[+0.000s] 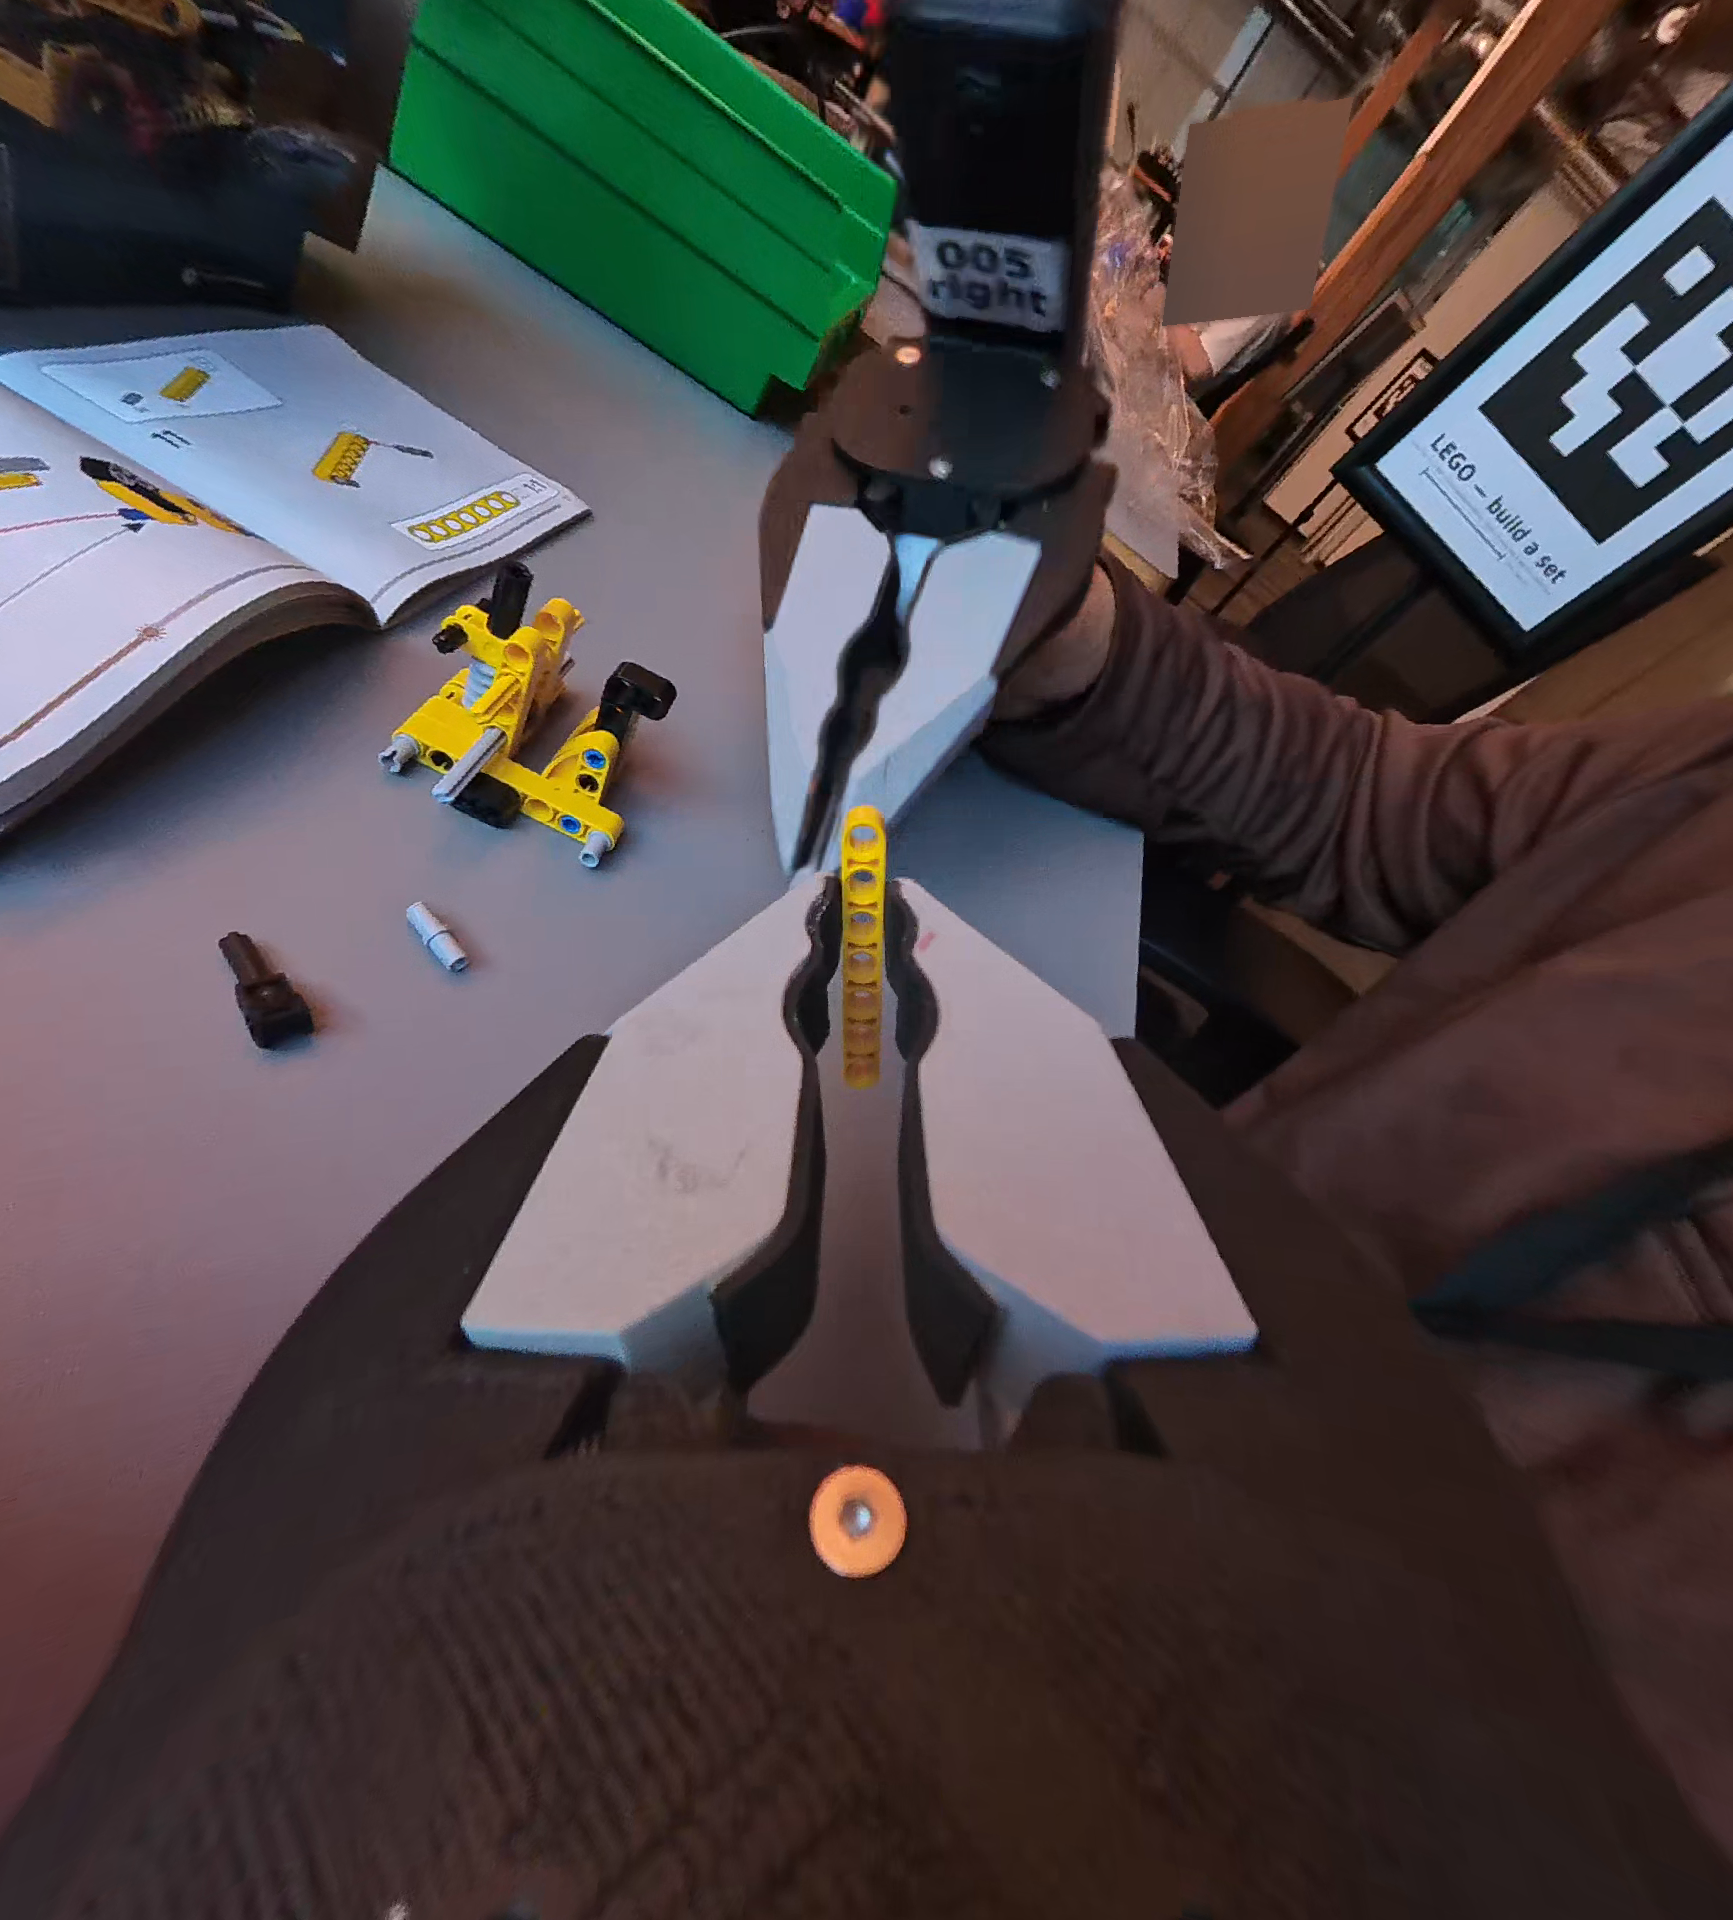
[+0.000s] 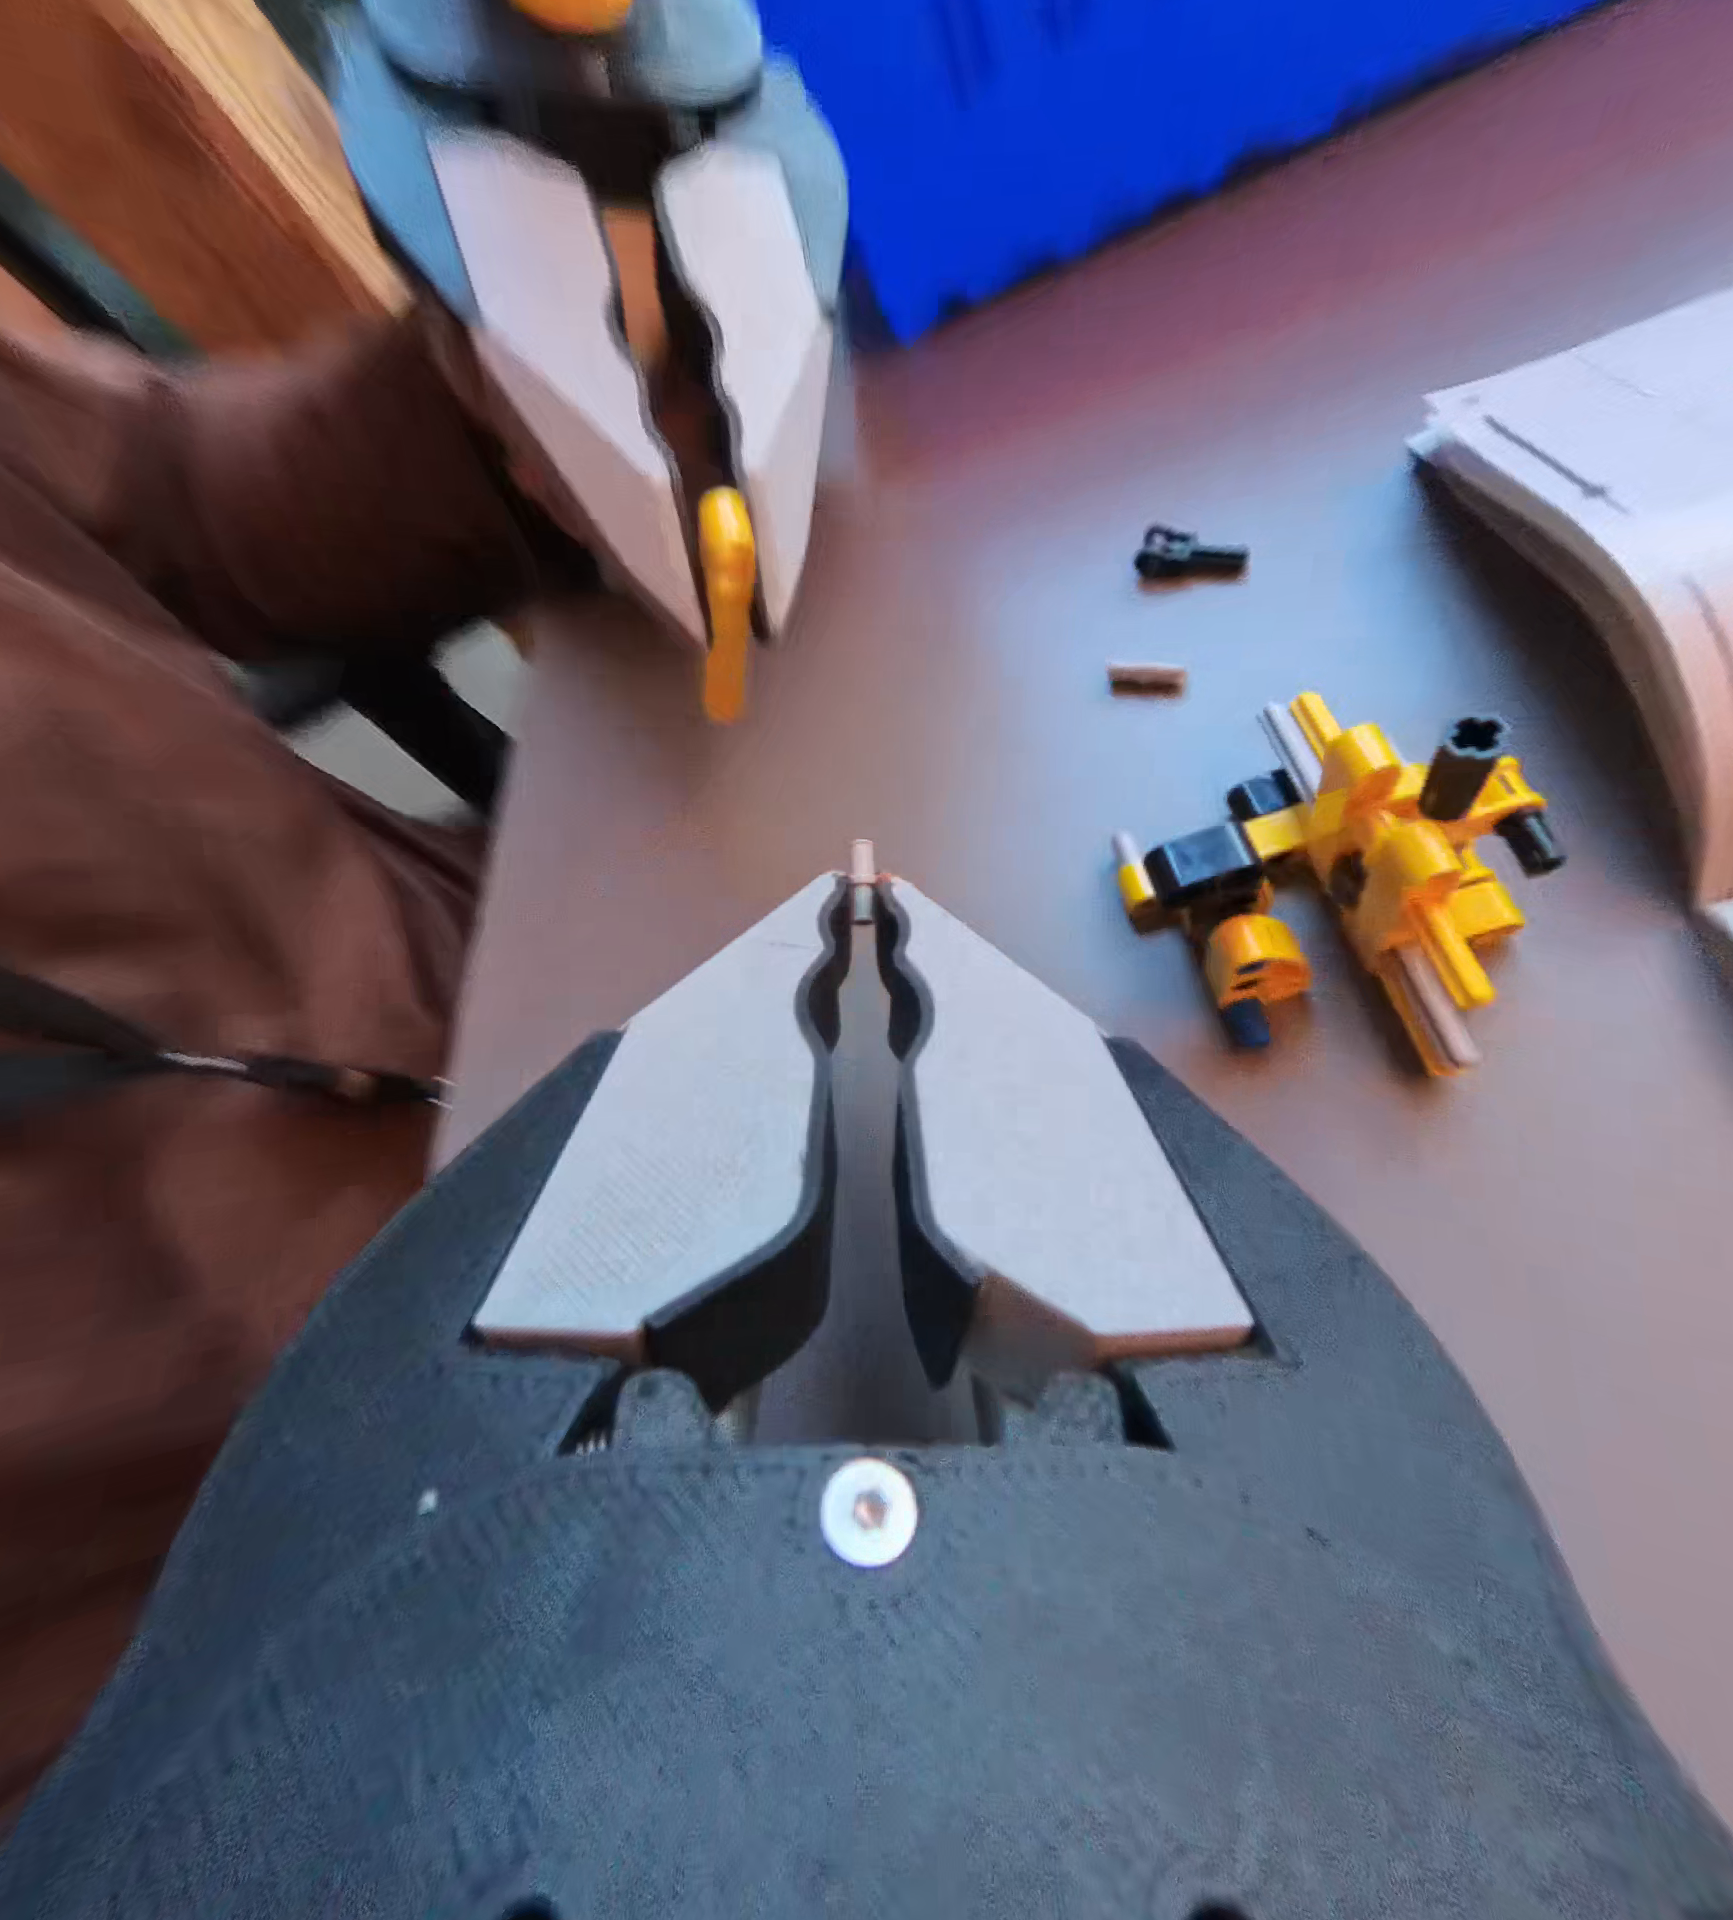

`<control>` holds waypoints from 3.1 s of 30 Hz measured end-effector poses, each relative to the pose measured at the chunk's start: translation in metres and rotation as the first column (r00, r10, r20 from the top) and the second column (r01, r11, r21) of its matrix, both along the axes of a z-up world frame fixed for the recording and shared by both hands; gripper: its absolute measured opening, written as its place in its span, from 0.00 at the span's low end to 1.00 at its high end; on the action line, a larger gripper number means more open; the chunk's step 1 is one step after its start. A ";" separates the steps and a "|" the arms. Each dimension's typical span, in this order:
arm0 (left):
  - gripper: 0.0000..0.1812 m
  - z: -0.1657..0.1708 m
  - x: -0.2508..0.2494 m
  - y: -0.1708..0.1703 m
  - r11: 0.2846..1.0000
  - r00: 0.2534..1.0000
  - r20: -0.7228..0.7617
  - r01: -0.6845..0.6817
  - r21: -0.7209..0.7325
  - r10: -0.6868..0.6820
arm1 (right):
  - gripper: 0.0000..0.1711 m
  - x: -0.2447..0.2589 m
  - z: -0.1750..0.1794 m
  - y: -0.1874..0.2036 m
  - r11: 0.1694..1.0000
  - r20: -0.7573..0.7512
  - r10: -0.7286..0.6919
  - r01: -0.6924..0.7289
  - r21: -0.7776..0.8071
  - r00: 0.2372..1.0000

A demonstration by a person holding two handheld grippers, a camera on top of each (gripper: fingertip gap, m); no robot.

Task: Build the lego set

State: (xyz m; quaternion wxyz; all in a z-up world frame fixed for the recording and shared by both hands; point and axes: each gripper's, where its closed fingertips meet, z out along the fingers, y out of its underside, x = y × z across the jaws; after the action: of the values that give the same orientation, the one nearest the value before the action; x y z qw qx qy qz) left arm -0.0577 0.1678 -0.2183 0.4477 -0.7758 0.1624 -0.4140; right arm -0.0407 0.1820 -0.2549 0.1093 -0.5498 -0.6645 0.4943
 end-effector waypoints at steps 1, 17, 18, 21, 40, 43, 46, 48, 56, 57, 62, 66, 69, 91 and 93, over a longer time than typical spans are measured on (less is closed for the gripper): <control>0.03 0.000 -0.001 0.000 1.000 1.000 0.011 -0.001 -0.004 0.001 | 0.00 0.001 -0.008 0.001 0.993 0.009 0.003 -0.004 0.118 1.000; 0.03 0.007 -0.005 0.000 1.000 0.997 0.076 0.002 0.008 -0.003 | 0.09 0.013 -0.015 0.004 0.900 -0.043 0.102 -0.074 0.430 0.994; 0.03 0.007 -0.004 -0.001 1.000 0.997 0.073 0.005 0.005 -0.006 | 0.09 0.012 -0.015 0.002 0.898 -0.044 0.109 -0.080 0.433 0.993; 0.03 0.005 -0.003 0.000 1.000 0.998 0.066 0.009 -0.002 -0.009 | 0.09 0.008 -0.023 -0.001 0.880 -0.021 0.118 -0.094 0.466 0.993; 0.03 0.001 0.012 -0.007 0.991 0.989 0.093 0.120 -0.058 -0.114 | 0.01 -0.013 0.045 -0.004 0.990 -0.275 -0.035 0.071 0.122 0.961; 0.03 0.005 0.022 -0.008 0.987 0.980 0.141 0.150 -0.064 -0.140 | 0.01 -0.010 0.048 -0.011 0.996 -0.273 -0.004 0.028 0.084 0.962; 0.03 0.003 0.024 -0.003 0.988 0.983 0.137 0.130 -0.080 -0.118 | 0.01 -0.008 0.046 -0.011 0.993 -0.259 0.006 0.024 0.112 0.966; 0.03 0.003 0.022 -0.002 0.991 0.985 0.139 0.112 -0.075 -0.101 | 0.01 -0.006 0.044 -0.010 0.991 -0.251 0.008 0.026 0.131 0.968; 0.03 -0.002 0.022 0.000 0.989 0.989 0.115 0.101 -0.107 -0.089 | 0.01 -0.005 0.044 -0.010 0.990 -0.245 0.011 0.024 0.141 0.969; 0.03 -0.003 0.022 0.000 0.989 0.990 0.112 0.101 -0.107 -0.089 | 0.01 -0.004 0.043 -0.011 0.989 -0.243 0.014 0.022 0.144 0.970; 0.03 -0.006 0.023 0.000 0.988 0.992 0.090 0.102 -0.116 -0.092 | 0.01 -0.004 0.038 -0.012 0.985 -0.225 0.024 0.016 0.174 0.974; 0.03 -0.013 0.026 0.000 0.982 0.993 0.056 0.110 -0.152 -0.103 | 0.01 -0.002 0.030 -0.012 0.969 -0.196 0.047 0.003 0.248 0.979; 0.03 -0.018 0.029 -0.001 0.972 0.991 0.050 0.131 -0.195 -0.124 | 0.01 0.000 0.025 -0.012 0.942 -0.182 0.069 -0.004 0.336 0.981; 0.03 -0.049 0.027 -0.002 0.934 0.917 -0.324 0.121 -0.337 -0.235 | 0.00 0.005 -0.005 -0.010 0.947 -0.099 0.099 -0.063 0.315 0.990; 0.02 -0.046 0.027 0.000 0.943 0.918 -0.334 0.105 -0.316 -0.214 | 0.00 0.004 0.001 -0.009 0.956 -0.126 0.092 -0.052 0.289 0.988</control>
State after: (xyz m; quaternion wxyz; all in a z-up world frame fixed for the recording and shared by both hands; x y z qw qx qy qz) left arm -0.0309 0.1673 -0.2642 0.2547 -0.8803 0.2428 -0.3182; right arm -0.0365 0.1728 -0.2542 0.2148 -0.4682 -0.7391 0.4340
